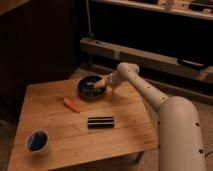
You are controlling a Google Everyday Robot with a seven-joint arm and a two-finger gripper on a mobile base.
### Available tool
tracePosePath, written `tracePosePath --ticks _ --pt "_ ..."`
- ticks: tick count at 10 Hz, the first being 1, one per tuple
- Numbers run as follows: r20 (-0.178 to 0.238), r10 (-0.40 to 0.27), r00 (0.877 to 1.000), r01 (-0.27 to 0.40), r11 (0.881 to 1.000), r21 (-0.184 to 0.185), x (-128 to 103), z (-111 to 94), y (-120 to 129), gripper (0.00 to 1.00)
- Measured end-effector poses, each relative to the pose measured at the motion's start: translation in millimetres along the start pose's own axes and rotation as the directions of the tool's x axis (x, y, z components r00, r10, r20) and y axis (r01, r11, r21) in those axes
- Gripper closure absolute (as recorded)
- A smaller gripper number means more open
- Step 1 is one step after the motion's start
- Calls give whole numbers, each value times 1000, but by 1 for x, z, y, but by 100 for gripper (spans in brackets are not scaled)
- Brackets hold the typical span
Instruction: Pick up the ceramic bowl
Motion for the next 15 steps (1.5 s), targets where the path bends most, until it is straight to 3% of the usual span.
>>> tracePosePath --ticks 1,6,7,12,15 --pt "0 -7 1000 7 1000 3 1 1 -1 23" --pt "9 -34 999 34 999 9 0 4 -4 73" --pt "16 -38 999 38 999 10 -2 7 -5 78" --pt "101 -50 994 51 999 -4 -14 27 -1 79" --pt "126 -63 990 66 998 -15 -15 32 -5 79"
